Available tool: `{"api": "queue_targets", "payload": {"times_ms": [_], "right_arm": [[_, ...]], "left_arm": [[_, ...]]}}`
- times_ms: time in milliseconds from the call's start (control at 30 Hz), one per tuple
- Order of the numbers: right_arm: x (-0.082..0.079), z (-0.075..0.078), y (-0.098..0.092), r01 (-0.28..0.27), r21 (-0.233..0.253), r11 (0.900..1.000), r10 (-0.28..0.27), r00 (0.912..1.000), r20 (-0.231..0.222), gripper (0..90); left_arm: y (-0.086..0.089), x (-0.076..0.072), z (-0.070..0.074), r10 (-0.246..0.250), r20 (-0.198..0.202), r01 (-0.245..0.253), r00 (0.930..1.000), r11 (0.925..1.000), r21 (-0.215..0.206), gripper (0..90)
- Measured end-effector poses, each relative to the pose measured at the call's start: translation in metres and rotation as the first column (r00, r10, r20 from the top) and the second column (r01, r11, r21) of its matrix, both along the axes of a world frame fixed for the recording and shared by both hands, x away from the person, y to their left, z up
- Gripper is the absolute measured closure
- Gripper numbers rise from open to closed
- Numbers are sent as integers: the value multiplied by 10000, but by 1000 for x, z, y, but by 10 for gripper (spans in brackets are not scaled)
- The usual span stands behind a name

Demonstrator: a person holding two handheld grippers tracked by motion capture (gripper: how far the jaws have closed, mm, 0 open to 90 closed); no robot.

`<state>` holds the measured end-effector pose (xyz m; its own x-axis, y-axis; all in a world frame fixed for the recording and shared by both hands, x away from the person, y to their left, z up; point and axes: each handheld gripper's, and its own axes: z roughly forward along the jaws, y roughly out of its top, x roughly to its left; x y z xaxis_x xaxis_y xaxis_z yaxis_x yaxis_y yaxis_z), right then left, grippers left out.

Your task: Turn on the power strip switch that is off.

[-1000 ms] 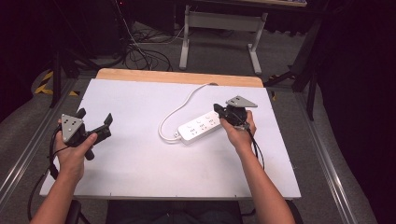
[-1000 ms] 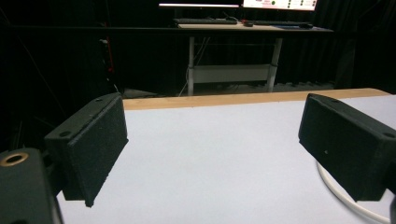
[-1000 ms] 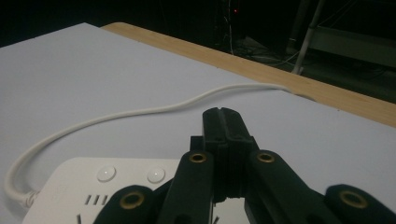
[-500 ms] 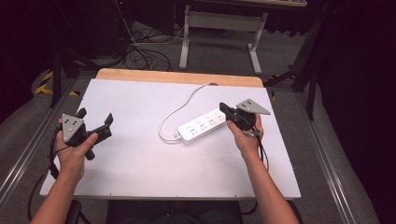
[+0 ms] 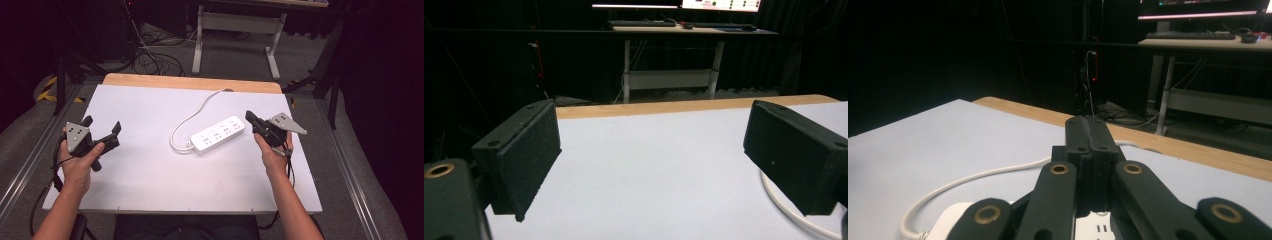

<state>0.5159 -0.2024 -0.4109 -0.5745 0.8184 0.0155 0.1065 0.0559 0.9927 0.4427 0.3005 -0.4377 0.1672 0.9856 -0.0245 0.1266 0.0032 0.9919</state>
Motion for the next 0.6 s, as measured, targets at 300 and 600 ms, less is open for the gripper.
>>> {"api": "queue_targets", "payload": {"times_ms": [300,600], "right_arm": [[-18,-3,-7,-30,60,10000,27,9985,553,900],[-30,-6,-14,-139,376,9992,116,9981,613,899]], "left_arm": [[-2,0,1,-122,16,122,9999,9999,3,89],[0,1,1,-72,20,72,10000,10000,-41,90]]}}
